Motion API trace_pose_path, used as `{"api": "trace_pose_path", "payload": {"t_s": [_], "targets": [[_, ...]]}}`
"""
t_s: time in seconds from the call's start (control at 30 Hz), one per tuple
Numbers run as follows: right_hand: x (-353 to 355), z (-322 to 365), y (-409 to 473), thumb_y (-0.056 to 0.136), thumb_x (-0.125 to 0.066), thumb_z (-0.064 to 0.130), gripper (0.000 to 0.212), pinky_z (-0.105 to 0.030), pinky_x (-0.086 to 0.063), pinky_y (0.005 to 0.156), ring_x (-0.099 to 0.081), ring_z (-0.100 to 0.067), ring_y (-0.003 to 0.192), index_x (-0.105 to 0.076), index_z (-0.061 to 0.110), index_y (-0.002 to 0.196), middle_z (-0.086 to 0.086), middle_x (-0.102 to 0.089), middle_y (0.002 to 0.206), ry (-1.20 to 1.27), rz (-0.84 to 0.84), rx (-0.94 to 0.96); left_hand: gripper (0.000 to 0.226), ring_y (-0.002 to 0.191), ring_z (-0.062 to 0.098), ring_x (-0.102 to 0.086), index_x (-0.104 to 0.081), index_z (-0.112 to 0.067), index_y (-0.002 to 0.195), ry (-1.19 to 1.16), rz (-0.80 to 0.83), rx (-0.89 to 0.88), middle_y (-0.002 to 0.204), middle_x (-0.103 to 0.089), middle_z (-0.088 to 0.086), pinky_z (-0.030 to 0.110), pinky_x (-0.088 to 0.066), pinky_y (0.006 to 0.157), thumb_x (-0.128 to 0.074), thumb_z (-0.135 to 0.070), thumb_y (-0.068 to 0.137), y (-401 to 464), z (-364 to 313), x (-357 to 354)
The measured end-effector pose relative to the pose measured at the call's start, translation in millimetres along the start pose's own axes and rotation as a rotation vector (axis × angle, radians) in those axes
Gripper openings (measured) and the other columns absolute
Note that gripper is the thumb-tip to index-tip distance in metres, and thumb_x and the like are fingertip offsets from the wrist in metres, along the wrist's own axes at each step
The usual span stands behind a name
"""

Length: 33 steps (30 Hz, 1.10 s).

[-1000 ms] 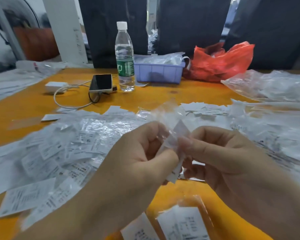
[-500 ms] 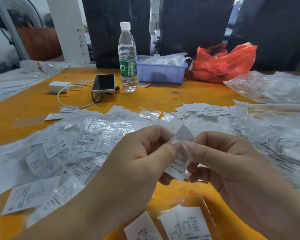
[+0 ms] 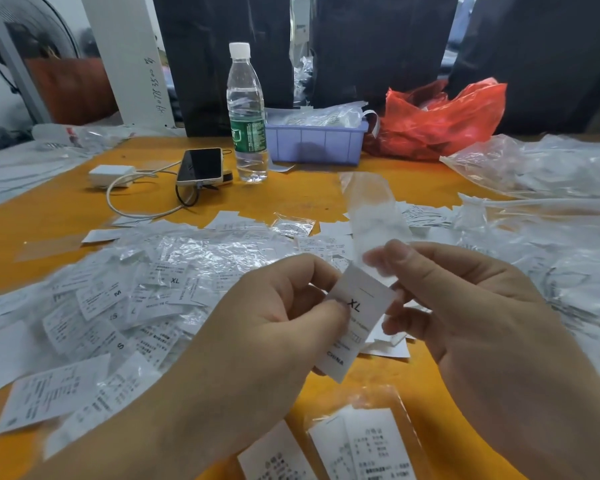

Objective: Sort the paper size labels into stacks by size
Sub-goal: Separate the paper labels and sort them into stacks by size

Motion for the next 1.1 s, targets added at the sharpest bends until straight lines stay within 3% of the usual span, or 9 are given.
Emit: {"api": "trace_pose_path", "payload": {"t_s": [0.13,0.27,0.37,0.43,0.57,0.7,0.83,1.1], "targets": [[0.0,2.2,-0.2,0.056,-0.070,0.056,0.039,-0.029,-0.047,0.060,-0.059,-0.012,0.057,-0.080,0.025,0.078,-0.012,-0.070,0.074,-0.009,-0.031,0.024,0.015,0.063,0.008,-0.059,-0.069,-0.028,0.084,0.048,0.007,-0.016,0.074,-0.071,0.000,0.013,-0.045,0.056,-0.056,-0.033,0.079,-1.4,-3.3,-0.3],[-1.8,2.2,-1.0,0.057,-0.069,0.055,0.037,-0.039,-0.050,0.067,-0.058,-0.009,0.053,-0.079,0.026,0.077,-0.005,-0.069,0.067,-0.032,-0.040,0.029,0.016,0.070,0.022,-0.061,-0.067,-0.024,0.084,0.088,0.026,-0.026,0.074,-0.070,0.001,0.016,-0.044,0.060,-0.055,-0.034,0.081,-2.7,-4.3,-4.1],[-3.2,2.5,-2.1,0.055,-0.071,0.052,0.036,-0.038,-0.048,0.066,-0.059,-0.009,0.050,-0.079,0.024,0.075,-0.004,-0.066,0.057,-0.020,-0.029,0.023,0.018,0.062,0.012,-0.057,-0.067,-0.023,0.081,0.094,0.031,-0.022,0.065,-0.065,-0.004,0.022,-0.043,0.058,-0.057,-0.038,0.080,-4.1,-4.9,-6.9],[-3.7,2.3,-2.6,0.054,-0.072,0.049,0.034,-0.036,-0.047,0.064,-0.059,-0.012,0.050,-0.078,0.022,0.073,-0.001,-0.063,0.054,-0.007,-0.020,0.016,0.022,0.061,0.013,-0.056,-0.066,-0.022,0.079,0.096,0.019,-0.024,0.065,-0.063,0.003,0.026,-0.043,0.058,-0.059,-0.042,0.080,-4.5,-5.4,-7.9],[-3.3,-0.1,-2.5,0.055,-0.088,0.035,0.026,-0.036,-0.050,0.065,-0.061,-0.021,0.057,-0.074,0.017,0.068,-0.006,-0.066,0.060,-0.016,0.029,-0.022,0.023,0.065,0.024,-0.061,-0.067,-0.021,0.080,0.082,-0.018,-0.032,0.068,-0.067,0.004,0.024,-0.044,0.057,-0.060,-0.043,0.079,-3.2,-6.8,-7.5],[-3.4,-1.6,-1.6,0.066,-0.072,0.035,0.019,-0.029,-0.048,0.060,-0.059,-0.022,0.063,-0.073,0.017,0.065,-0.010,-0.067,0.065,-0.014,0.069,-0.043,0.021,0.055,0.005,-0.055,-0.068,-0.025,0.077,0.086,-0.068,-0.055,0.060,-0.064,-0.007,0.015,-0.041,0.051,-0.059,-0.043,0.078,-3.9,-9.0,-3.9],[-6.1,-3.4,0.1,0.064,-0.071,0.027,0.012,-0.024,-0.046,0.052,-0.055,-0.019,0.059,-0.072,0.016,0.058,-0.010,-0.062,0.062,0.023,0.109,-0.078,0.025,0.056,0.007,-0.055,-0.069,-0.023,0.076,0.080,-0.088,-0.066,0.063,-0.065,0.000,0.016,-0.041,0.051,-0.058,-0.045,0.080,-4.1,-10.6,-2.4],[-3.6,-0.5,0.4,0.062,-0.073,0.022,0.010,-0.023,-0.046,0.050,-0.053,-0.016,0.057,-0.072,0.013,0.058,-0.012,-0.059,0.062,0.046,0.169,-0.102,0.025,0.052,0.004,-0.052,-0.069,-0.024,0.074,0.106,-0.100,-0.081,0.057,-0.061,-0.007,0.015,-0.039,0.047,-0.058,-0.045,0.081,-3.6,-11.1,-1.6]]}}
Point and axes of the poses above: each hand's wrist, its own y-axis towards the middle knuckle, its own x-axis out of the back of the hand, z = x × y, the point moved 2 cm from there along y, towards the middle knuckle
